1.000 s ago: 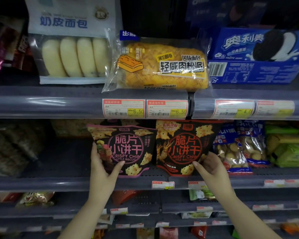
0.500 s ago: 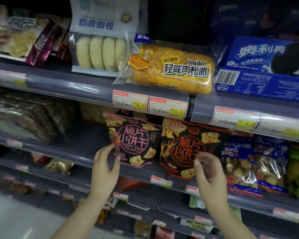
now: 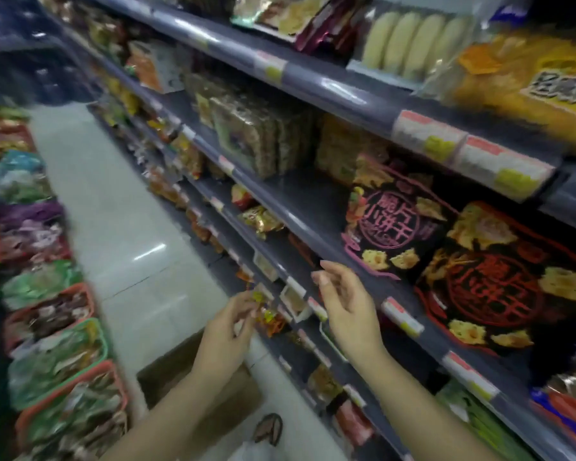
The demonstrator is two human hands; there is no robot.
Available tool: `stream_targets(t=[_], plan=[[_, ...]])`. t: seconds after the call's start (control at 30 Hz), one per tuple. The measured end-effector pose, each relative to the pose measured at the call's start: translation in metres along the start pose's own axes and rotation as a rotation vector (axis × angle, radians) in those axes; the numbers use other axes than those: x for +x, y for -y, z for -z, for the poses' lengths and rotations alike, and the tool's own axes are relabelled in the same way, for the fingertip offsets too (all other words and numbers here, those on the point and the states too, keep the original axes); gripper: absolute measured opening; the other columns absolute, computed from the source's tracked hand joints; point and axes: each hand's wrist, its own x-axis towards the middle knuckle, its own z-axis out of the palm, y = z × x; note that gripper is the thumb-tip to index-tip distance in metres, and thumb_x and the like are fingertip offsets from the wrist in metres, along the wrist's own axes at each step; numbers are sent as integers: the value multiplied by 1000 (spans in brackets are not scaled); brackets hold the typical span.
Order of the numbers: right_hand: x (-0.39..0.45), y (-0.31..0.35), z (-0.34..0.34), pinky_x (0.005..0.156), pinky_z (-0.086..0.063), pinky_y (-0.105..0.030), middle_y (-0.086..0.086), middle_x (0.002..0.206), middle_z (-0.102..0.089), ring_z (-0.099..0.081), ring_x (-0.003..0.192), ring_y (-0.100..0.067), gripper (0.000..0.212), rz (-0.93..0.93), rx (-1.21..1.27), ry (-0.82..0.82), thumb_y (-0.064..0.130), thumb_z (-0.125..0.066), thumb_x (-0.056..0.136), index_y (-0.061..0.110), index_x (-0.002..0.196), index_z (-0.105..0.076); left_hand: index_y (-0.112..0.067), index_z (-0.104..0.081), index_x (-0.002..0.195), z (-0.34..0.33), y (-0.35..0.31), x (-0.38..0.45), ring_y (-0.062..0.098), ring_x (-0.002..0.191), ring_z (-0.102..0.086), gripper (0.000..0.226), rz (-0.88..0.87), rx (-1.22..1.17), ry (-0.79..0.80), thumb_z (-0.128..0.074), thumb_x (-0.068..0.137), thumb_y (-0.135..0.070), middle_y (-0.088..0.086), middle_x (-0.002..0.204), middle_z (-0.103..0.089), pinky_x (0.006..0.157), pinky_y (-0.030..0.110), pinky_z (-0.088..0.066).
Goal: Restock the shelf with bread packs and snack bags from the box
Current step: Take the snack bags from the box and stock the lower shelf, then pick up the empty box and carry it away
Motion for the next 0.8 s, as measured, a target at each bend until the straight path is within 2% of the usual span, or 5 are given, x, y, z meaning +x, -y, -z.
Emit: stream_targets(t=[0.13, 0.33, 0.5, 0.7, 0.8], plan=[[0, -4, -66, 89, -50, -26, 2, 113, -67, -62, 107, -8, 24, 0, 60, 209, 28, -52, 95, 23, 117, -59, -34, -50, 119, 39, 33, -42, -22, 96, -53, 30, 115, 94, -102, -53, 95, -16, -16, 107, -66, 83, 4, -41], [9, -15, -147, 87, -52, -30, 0, 109, -68, -64, 101, -11, 20, -26, 72, 416, 39, -53, 90, 37, 110, -57, -22, -58, 117, 84, 85, -68, -2, 99, -60, 30, 296, 86, -259, -51, 88, -25, -9, 106, -67, 89, 28, -49], [32, -43, -213, 86, -52, -27, 0, 106, -68, -65, 101, -12, 14, -48, -1, 493, 34, -52, 93, 40, 106, -56, -14, -57, 122, 111, 151, -66, 12, 101, -63, 30, 462, 101, -306, -54, 93, -15, -3, 106, -66, 82, 15, -47], [68, -97, -289, 81, -51, -18, 3, 109, -68, -64, 102, -4, 25, -186, -52, 550, 44, -50, 85, 37, 108, -56, -19, -50, 131, 136, 234, -39, 11, 107, -60, 36, 604, 80, -282, -53, 95, -16, -4, 115, -64, 87, 23, -47], [83, -145, -316, 79, -50, -13, 6, 109, -68, -63, 102, -3, 25, -247, -95, 532, 47, -51, 84, 40, 107, -56, -25, -45, 133, 139, 282, -27, 0, 106, -54, 38, 660, 41, -291, -51, 96, -18, -12, 117, -58, 85, 8, -40]])
